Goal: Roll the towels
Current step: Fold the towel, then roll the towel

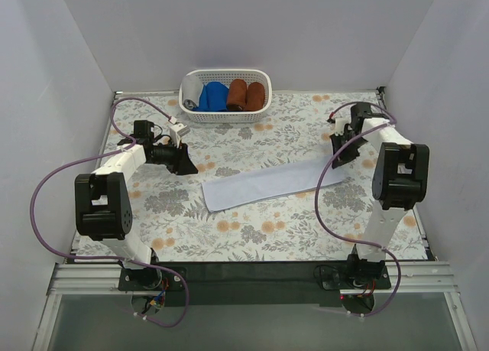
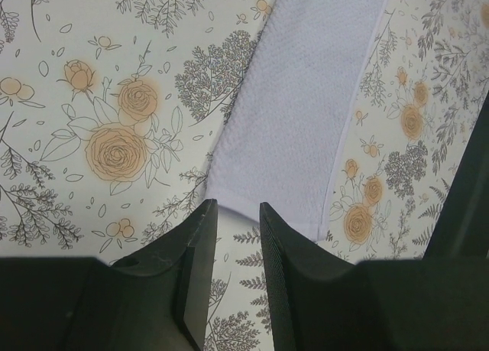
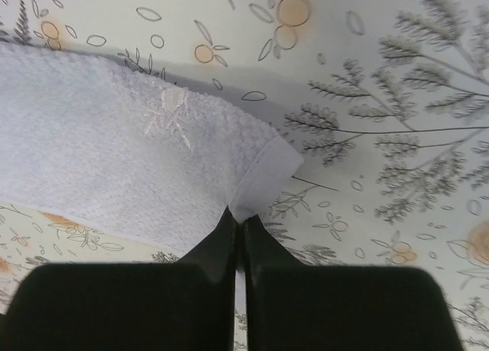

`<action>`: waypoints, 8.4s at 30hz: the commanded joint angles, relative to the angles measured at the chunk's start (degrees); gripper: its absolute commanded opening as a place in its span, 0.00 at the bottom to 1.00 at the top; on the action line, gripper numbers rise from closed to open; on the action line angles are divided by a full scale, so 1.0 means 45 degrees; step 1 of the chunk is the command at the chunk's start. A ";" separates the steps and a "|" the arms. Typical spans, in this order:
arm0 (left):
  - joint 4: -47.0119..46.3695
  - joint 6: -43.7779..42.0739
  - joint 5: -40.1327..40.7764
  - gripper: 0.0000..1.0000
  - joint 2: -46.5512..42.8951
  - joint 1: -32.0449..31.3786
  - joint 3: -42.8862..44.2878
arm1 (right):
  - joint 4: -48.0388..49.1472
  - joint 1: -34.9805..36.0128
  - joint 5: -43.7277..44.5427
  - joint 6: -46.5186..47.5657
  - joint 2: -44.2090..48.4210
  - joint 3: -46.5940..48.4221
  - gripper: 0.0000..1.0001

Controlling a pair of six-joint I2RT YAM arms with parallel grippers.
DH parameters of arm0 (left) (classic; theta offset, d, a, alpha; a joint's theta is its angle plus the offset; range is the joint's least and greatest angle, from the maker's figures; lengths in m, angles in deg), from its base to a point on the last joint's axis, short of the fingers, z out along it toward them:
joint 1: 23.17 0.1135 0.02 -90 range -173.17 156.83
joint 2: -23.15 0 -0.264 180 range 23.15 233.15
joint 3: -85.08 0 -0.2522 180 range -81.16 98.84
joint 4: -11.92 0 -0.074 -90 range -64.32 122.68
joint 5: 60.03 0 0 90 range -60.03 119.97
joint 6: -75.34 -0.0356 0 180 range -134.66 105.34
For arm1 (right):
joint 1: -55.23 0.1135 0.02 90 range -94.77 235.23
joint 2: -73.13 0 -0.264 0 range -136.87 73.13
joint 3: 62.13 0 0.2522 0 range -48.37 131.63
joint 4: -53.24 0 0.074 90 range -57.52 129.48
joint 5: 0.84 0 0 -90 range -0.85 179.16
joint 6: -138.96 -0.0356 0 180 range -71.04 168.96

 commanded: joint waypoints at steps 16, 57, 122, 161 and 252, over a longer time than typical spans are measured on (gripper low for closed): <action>-0.0304 0.0480 0.1160 0.26 0.0383 -0.0577 0.0167 | -0.1957 0.2206 -0.1810 0.0268 0.0790 0.1655 0.01; -0.0187 0.0520 0.0848 0.27 0.0832 -0.0655 0.0421 | -0.1899 0.3556 -0.3176 -0.0611 -0.2160 0.2729 0.18; 0.1161 -0.2683 0.8017 0.30 0.4778 -0.4953 0.5319 | -0.2329 0.1212 -0.4505 0.0718 -0.3095 0.4193 0.32; 0.0340 -0.1160 0.4364 0.31 0.8349 -0.4913 0.8972 | 0.0170 0.3555 -0.8098 0.1088 -0.1828 -0.2680 0.22; 0.3913 -0.1941 -0.2043 0.15 0.7704 -0.8898 0.4893 | 0.2922 0.3574 -0.6851 0.1868 0.6217 -0.6235 0.65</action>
